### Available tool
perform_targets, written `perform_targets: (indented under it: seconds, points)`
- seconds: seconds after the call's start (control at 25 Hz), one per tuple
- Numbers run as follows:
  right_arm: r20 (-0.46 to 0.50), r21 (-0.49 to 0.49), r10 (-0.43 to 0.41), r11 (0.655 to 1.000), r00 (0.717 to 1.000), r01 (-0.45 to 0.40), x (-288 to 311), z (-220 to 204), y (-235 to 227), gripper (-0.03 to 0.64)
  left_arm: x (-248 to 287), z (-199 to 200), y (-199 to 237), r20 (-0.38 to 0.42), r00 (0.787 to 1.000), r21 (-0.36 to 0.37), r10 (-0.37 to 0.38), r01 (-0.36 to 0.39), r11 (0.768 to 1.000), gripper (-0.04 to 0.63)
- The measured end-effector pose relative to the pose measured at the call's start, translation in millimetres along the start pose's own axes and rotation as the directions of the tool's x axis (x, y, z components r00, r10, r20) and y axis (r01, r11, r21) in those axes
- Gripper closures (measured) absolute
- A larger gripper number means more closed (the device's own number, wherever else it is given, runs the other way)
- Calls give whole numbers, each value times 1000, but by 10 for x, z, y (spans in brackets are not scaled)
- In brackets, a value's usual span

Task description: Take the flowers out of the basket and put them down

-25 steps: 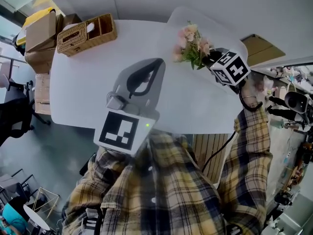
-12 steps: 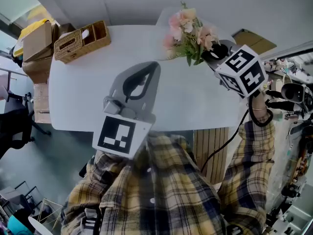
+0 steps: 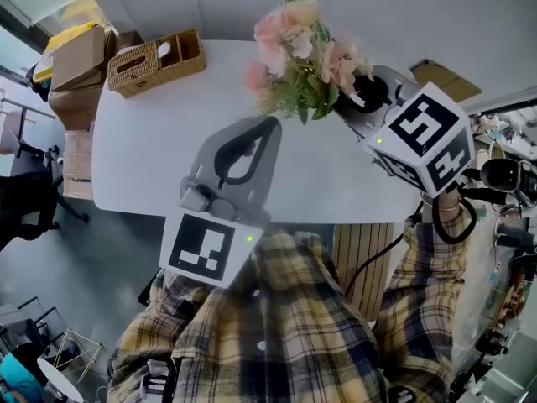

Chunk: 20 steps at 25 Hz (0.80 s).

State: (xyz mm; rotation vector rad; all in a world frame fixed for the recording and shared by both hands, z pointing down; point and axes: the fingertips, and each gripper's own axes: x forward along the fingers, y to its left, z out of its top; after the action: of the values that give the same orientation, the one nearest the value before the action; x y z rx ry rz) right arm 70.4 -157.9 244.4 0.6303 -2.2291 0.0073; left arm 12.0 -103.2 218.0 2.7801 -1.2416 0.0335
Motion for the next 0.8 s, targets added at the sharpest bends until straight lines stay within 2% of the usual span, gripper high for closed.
perform_targets:
  seconds: [0.24,0.44,0.64,0.8]
  points:
    - [32,-67,105,992,994,-103,412,376,395,560,-332,12,83,13,998,8,65,-65,998,595]
    - [43,-76,198,978,979,-194,932,595,691,560,-666,-39,394,3,985,-8,173,-173,985,595]
    - [25,-39,256,966,966,-255,1457,547,967,558,-967,-111,628,-11,966,-22,256,-257,966,595]
    - [7,19,296,955,955,-296,1858,353,1150,558,-1122,-190,729,-24,955,-27,297,-298,954,595]
